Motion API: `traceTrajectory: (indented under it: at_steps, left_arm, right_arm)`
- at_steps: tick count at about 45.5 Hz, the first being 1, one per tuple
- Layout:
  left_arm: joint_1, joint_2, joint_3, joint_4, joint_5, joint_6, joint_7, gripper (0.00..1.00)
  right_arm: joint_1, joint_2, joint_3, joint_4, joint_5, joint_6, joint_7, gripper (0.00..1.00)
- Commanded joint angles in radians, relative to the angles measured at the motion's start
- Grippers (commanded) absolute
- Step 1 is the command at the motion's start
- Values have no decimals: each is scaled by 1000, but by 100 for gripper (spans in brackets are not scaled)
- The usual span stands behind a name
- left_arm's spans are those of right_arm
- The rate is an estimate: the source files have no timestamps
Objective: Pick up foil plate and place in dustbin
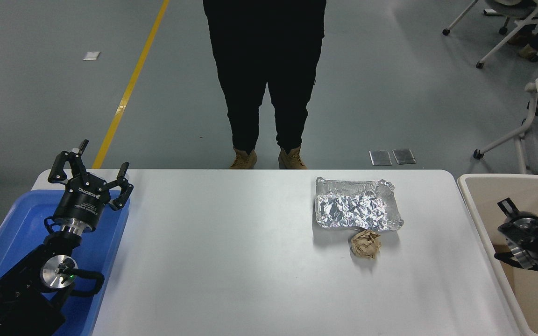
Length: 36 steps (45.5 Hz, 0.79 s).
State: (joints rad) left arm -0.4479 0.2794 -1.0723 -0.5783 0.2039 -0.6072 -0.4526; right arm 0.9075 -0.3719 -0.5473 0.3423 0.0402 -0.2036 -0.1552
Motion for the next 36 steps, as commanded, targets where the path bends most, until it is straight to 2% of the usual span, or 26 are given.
traceTrajectory:
  at_steps: [1,4,5,12,30,36]
  left_arm:
    - [0,1,0,0,0,0,0,98]
    - [0,0,0,0,0,0,0,98]
    - [0,0,0,0,0,0,0,98]
    - [0,0,0,0,0,0,0,98]
    - [0,0,0,0,0,0,0,98]
    - [0,0,0,0,0,0,0,98]
  right_arm:
    - [209,-51,-103,248,1,-2,0,68]
    - [272,-67,-103,326,3,1,0,96]
    - [289,-70,-103,345,3,3,0,99]
    - [401,-76,-134,463,3,15,-3,100]
    - [792,-78,-454,876,3,35,-7,100]
    - [935,-79,-540,1030,3,84,-9,100]
